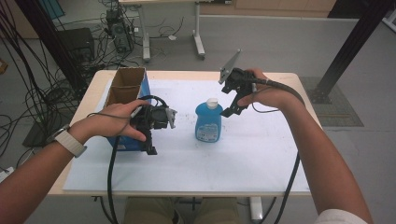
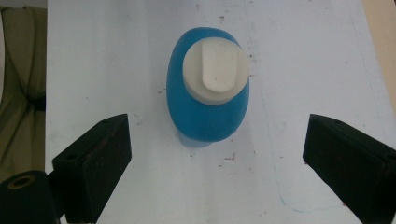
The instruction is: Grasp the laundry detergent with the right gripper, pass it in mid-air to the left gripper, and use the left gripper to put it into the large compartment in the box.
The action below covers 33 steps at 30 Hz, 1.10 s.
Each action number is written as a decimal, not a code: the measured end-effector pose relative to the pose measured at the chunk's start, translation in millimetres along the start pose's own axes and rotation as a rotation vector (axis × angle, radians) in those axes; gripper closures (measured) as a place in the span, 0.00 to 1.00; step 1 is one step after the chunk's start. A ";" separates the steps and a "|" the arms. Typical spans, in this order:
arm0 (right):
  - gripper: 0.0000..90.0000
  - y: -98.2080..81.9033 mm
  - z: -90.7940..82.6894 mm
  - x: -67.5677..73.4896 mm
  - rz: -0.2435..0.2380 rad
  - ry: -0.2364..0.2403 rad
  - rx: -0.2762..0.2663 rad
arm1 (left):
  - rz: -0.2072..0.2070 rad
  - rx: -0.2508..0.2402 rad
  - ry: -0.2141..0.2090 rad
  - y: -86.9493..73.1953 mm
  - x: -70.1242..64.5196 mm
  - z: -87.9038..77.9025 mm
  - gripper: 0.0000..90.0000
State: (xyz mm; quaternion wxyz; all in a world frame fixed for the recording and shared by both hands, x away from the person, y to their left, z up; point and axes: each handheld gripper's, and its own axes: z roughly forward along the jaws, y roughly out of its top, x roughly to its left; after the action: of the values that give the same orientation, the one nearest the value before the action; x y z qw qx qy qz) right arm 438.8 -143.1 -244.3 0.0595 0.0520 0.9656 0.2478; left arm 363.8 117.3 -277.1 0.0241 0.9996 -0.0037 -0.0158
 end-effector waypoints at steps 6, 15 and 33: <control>0.09 -4.6 3.1 -2.2 0.011 0.004 -0.010 | -0.004 0.005 0.000 0.1 0.0 0.0 0.10; 0.09 -8.5 4.5 -7.4 0.026 0.004 -0.007 | -0.020 0.004 0.004 -1.0 -3.1 -1.9 0.10; 0.08 -14.3 6.6 -6.0 0.074 0.004 0.038 | -0.012 -0.014 0.035 1.7 -9.7 -4.0 0.12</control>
State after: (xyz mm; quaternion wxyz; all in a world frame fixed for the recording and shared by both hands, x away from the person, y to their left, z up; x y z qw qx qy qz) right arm 444.7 -153.3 -256.5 0.0476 0.0881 0.9676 0.2317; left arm 354.3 115.9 -272.7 0.0312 0.9995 0.0030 0.0016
